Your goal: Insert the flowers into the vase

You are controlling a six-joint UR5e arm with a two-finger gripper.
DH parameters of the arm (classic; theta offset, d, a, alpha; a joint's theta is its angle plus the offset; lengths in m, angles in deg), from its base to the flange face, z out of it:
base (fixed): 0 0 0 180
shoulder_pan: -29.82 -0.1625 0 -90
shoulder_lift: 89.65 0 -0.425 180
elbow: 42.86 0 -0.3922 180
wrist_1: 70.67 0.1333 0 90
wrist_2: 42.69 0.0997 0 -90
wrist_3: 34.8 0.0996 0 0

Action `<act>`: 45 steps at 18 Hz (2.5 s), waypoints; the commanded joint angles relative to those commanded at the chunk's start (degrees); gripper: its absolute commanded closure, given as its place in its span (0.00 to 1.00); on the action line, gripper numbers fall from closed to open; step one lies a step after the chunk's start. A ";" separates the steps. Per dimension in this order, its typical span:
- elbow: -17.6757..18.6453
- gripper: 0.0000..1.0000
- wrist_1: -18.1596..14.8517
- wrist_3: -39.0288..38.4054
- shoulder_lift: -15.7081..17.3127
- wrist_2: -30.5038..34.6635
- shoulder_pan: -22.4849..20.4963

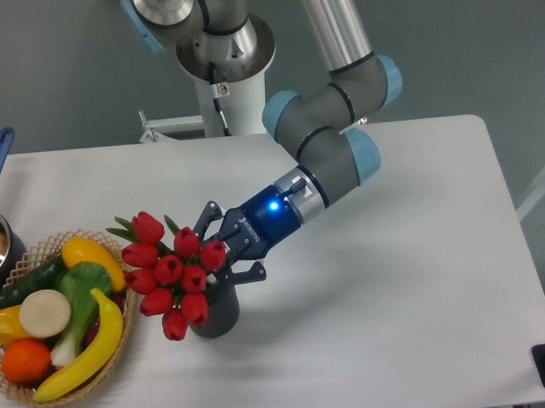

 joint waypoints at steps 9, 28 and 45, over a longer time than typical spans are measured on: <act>0.26 0.46 0.00 3.33 -0.79 0.00 -0.26; -0.53 0.00 -0.09 3.52 0.96 2.44 -0.26; 3.52 0.00 -2.02 5.98 22.13 44.11 -6.76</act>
